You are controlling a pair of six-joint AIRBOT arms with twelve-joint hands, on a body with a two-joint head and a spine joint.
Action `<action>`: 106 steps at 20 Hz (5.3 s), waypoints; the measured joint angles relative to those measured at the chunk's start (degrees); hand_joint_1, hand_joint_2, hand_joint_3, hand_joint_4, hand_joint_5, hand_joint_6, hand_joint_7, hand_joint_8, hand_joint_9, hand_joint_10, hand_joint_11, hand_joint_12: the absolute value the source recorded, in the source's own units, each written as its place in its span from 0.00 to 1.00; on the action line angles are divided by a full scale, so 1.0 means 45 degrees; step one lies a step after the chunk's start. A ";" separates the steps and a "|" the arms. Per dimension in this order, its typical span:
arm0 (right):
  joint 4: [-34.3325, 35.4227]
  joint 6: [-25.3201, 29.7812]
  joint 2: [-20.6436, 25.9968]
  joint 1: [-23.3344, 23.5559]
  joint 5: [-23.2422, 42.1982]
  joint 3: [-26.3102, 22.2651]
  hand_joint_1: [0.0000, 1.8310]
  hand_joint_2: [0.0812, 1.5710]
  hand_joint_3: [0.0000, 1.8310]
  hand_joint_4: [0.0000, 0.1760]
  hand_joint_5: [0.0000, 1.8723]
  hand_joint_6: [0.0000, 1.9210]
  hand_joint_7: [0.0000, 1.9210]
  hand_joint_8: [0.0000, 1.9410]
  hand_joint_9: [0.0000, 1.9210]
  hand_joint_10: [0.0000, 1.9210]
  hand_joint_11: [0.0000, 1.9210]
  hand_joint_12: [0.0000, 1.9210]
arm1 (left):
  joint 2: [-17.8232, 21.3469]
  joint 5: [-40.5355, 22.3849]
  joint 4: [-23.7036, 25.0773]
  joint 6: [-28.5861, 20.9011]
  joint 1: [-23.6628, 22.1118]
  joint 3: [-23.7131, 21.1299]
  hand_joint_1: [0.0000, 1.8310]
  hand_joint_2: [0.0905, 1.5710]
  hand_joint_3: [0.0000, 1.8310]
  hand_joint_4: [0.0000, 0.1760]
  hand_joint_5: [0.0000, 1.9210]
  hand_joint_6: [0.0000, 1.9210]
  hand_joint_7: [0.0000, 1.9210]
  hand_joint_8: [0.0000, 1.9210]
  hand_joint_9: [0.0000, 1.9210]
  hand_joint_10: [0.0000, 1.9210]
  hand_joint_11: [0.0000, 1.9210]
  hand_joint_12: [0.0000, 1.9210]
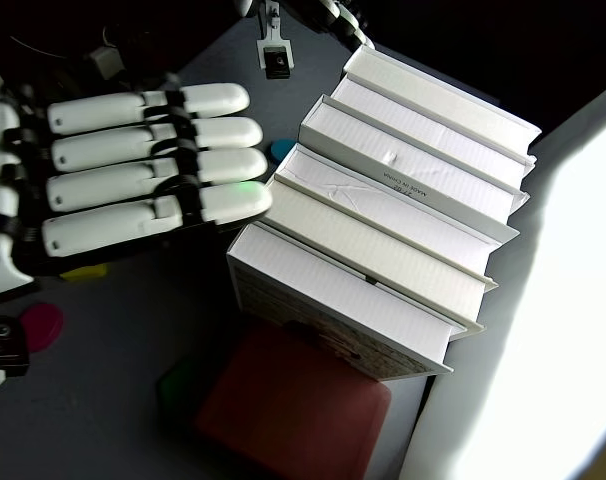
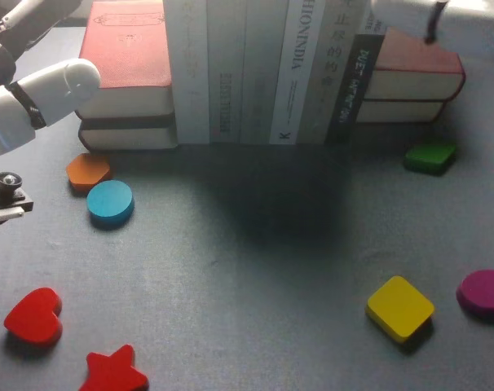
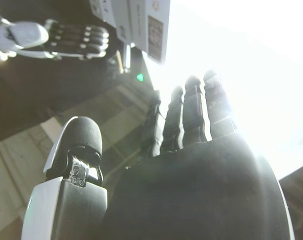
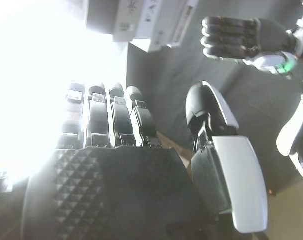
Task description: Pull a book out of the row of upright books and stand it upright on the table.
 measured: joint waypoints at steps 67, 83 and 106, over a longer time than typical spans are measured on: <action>-2.4363 1.2046 -0.0913 0.4935 -0.3157 -0.2074 0.68 0.72 0.01 0.00 0.52 0.41 0.45 0.74 0.40 0.77 0.35 0.90 | -0.0189 -0.0627 -0.1195 -0.0015 0.0889 -0.0024 0.09 0.88 0.00 0.16 0.08 0.00 0.01 0.00 0.00 0.00 0.00 0.00; -2.3095 1.1744 0.1030 0.6193 -0.0170 -0.3813 0.68 0.73 0.00 0.00 0.54 0.40 0.41 0.79 0.31 0.86 0.13 1.00 | -0.0267 -0.0704 -0.1545 -0.0039 0.1078 -0.0010 0.10 0.86 0.00 0.60 0.08 0.00 0.00 0.00 0.00 0.00 0.00 0.00; -2.2600 1.6203 -0.0656 0.6271 0.1642 -0.1234 0.68 0.73 0.00 0.00 0.55 0.40 0.41 0.79 0.31 0.85 0.13 1.00 | -0.0481 -0.0690 -0.1593 -0.0083 0.1093 0.0146 0.16 0.86 0.00 0.30 0.11 0.01 0.03 0.00 0.00 0.00 0.00 0.00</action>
